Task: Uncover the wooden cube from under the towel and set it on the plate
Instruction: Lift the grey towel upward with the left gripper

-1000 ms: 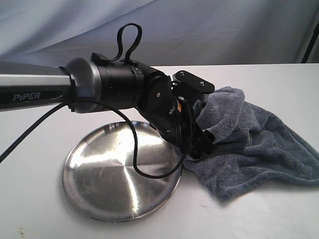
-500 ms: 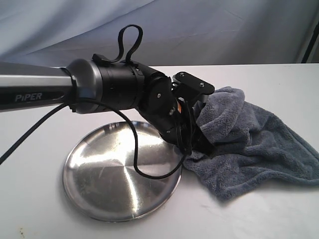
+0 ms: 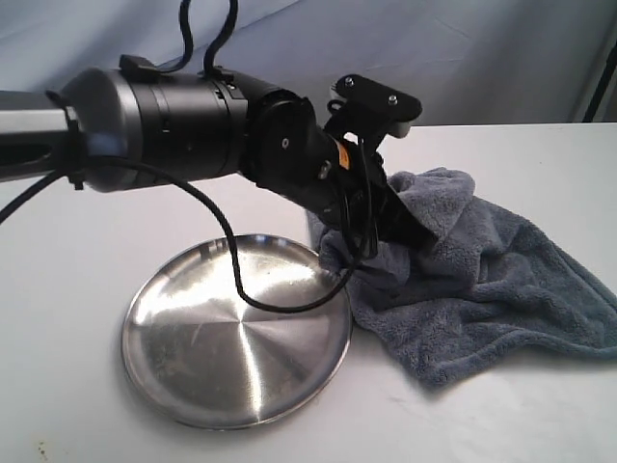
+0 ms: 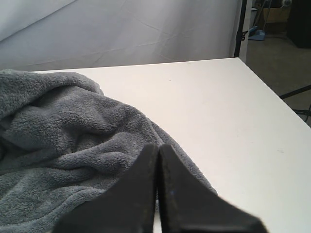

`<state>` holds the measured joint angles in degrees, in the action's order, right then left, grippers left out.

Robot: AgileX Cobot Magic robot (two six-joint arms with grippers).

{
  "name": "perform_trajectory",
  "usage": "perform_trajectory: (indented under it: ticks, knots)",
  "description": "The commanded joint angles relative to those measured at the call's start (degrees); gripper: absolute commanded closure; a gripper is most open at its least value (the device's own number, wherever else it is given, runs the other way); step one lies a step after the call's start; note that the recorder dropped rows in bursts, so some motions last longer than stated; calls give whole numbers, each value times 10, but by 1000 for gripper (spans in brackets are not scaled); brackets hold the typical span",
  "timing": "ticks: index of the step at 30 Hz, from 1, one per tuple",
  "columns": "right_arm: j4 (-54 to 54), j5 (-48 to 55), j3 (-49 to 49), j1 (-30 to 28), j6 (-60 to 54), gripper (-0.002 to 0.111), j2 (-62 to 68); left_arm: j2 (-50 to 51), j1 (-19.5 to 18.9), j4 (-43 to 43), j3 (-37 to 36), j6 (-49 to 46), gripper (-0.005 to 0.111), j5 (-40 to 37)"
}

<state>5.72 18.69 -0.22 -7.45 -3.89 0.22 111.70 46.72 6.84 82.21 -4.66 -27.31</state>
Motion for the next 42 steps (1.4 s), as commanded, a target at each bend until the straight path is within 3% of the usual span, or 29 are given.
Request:
perform_trajectory:
  ticks: [1, 11, 21, 28, 36, 42]
  knots:
    - [3, 0, 2, 1, -3, 108, -2, -29, 1, -2, 1, -2, 107, 57]
    - [3, 0, 2, 1, -3, 108, -2, -56, 1, -2, 4, -2, 107, 200]
    - [3, 0, 2, 1, -3, 108, -2, -55, 1, -2, 93, -2, 107, 245]
    - [3, 0, 2, 1, -3, 108, -2, -50, 2, -2, 107, -1, 107, 281]
    - [3, 0, 2, 1, -3, 108, -2, -37, 3, -10, 108, 0, 107, 422]
    - [3, 0, 2, 1, -3, 108, -2, -5, 34, -109, 108, 2, 107, 532]
